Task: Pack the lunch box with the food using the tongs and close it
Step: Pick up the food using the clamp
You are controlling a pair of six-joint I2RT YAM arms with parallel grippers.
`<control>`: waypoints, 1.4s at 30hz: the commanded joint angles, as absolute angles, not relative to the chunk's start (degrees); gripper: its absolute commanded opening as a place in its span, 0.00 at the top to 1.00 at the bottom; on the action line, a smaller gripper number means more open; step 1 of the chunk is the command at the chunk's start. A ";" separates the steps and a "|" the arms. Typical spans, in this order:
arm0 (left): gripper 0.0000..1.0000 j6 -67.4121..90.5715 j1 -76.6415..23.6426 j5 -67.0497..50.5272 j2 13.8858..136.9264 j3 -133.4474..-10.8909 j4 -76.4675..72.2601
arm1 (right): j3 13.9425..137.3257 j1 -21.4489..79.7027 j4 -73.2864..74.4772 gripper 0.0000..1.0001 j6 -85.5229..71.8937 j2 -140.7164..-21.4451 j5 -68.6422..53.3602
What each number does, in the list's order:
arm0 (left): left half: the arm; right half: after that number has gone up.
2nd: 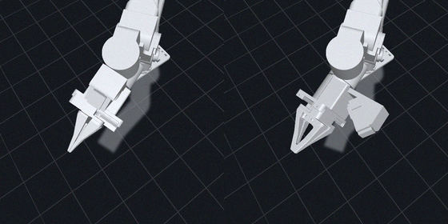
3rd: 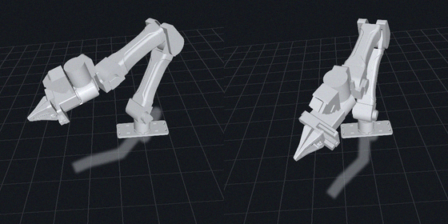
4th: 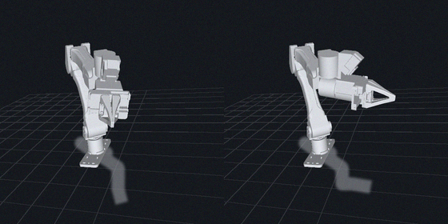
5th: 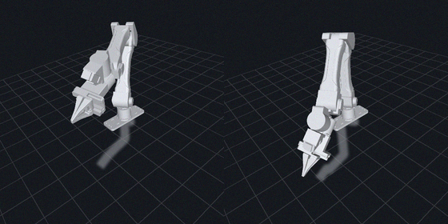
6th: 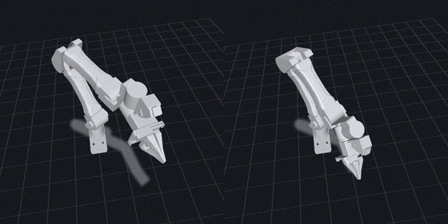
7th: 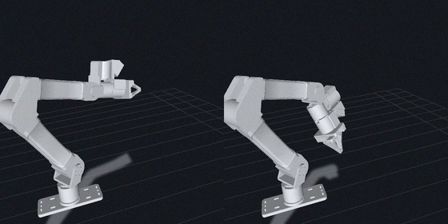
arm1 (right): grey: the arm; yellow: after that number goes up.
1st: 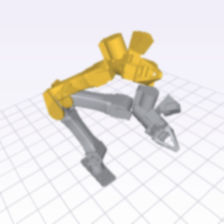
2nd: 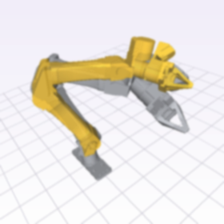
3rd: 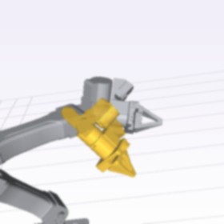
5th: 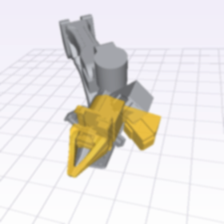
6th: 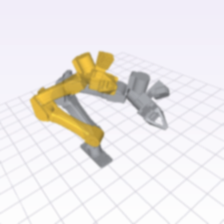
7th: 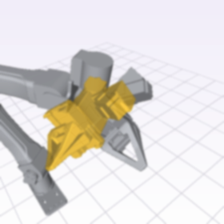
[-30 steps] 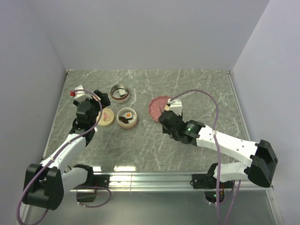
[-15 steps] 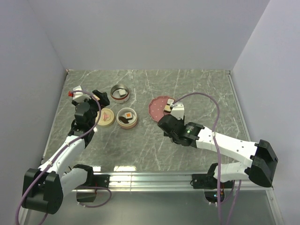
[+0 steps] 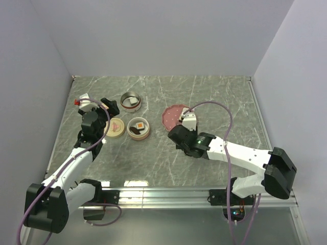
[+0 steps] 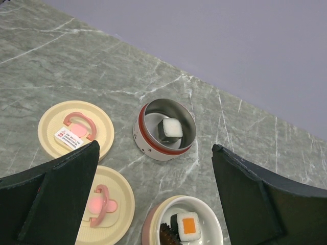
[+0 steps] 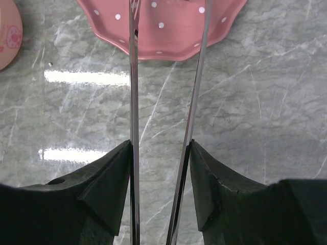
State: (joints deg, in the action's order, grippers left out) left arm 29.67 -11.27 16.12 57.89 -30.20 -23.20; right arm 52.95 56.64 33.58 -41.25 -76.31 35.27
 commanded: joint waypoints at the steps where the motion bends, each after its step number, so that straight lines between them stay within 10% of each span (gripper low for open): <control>1: 0.01 30.32 -10.90 15.29 56.60 -29.44 -25.31 | 54.76 55.73 29.98 0.45 -40.87 -76.55 36.30; 17: 0.01 30.23 -10.99 15.29 57.04 -29.44 -25.49 | 54.76 51.86 27.25 0.49 -38.59 -79.36 33.66; 29: 0.01 30.23 -10.81 15.12 57.30 -29.44 -25.66 | 56.42 50.71 28.39 0.78 -37.97 -81.56 33.92; 42: 0.01 30.23 -10.81 15.11 58.88 -29.79 -26.10 | 62.83 50.89 27.16 0.83 -31.38 -80.68 32.52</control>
State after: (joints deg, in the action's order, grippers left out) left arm 29.69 -11.14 15.88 58.30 -30.17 -23.29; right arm 58.02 51.22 29.32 -34.13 -81.14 31.42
